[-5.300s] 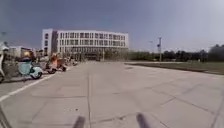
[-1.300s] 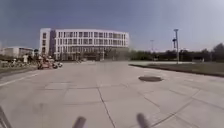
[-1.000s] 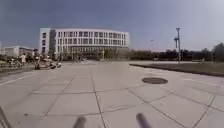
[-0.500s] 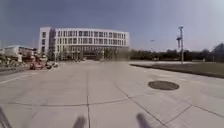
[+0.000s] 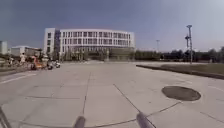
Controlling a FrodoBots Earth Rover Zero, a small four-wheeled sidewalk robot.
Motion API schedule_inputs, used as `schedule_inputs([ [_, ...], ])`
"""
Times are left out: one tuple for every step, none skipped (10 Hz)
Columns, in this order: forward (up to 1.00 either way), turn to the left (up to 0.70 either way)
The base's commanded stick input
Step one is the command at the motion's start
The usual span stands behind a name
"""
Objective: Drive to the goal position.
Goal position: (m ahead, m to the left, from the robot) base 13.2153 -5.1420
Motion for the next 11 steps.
schedule_inputs([
  [1.0, 0.0],
  [1.0, 0.0],
  [1.0, 0.0],
  [1.0, -0.05],
  [1.0, -0.37],
  [1.0, -0.36],
  [1.0, -0.07],
  [1.0, 0.0],
  [1.0, 0.0],
  [1.0, 0.0],
  [1.0, 0.0],
])
